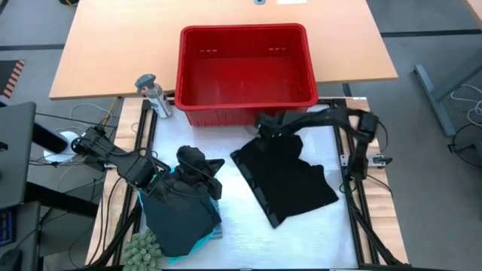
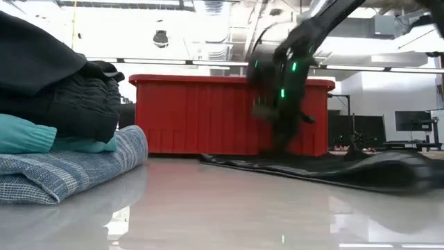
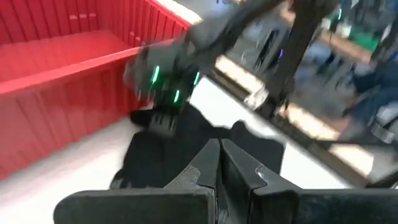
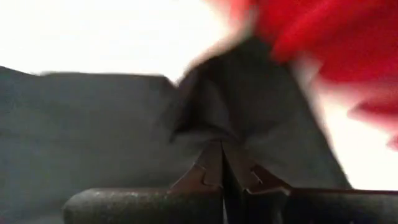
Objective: Fold Laundry from Bin
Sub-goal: Fold the black boxer from the red organizer bin
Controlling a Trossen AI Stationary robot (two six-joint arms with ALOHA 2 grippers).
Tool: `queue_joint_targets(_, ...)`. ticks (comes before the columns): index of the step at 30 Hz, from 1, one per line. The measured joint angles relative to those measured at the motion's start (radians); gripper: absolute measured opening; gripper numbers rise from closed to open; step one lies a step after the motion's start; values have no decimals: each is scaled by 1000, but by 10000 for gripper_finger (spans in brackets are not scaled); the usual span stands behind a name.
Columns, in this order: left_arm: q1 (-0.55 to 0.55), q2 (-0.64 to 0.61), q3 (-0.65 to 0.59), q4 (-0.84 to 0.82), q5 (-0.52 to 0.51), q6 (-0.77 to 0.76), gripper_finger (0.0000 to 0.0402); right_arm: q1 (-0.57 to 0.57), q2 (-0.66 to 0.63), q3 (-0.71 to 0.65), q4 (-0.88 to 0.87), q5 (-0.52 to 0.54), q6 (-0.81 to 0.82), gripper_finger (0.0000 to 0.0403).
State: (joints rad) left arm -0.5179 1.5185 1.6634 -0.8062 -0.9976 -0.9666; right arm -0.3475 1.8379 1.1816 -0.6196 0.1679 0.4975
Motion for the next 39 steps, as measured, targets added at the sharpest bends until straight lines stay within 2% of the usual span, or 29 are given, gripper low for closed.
queue_joint_targets(5,0,11,0,-108,71,37,0,-33,-235,3,-54,-33,-51,16)
queue_joint_targets(10,1,36,0,-129,115,31,0,38,-482,7,-283,-38,-173,16)
queue_joint_targets(14,2,61,0,-117,138,34,0,153,-596,6,-447,-14,-72,16)
queue_joint_targets(18,4,92,0,-115,154,14,0,310,-646,-3,-547,34,67,16)
queue_joint_targets(22,4,126,0,-111,181,-21,0,526,-629,-100,-533,72,254,16)
queue_joint_targets(25,3,138,0,-109,182,-42,0,697,-574,-191,-432,71,375,16)
queue_joint_targets(28,2,137,0,-97,182,-49,0,811,-487,-242,-352,65,473,16)
queue_joint_targets(33,2,137,0,-91,184,-40,0,887,-330,-257,-347,68,589,16)
queue_joint_targets(39,-1,137,0,-92,235,-38,0,928,-170,-256,-191,3,649,16)
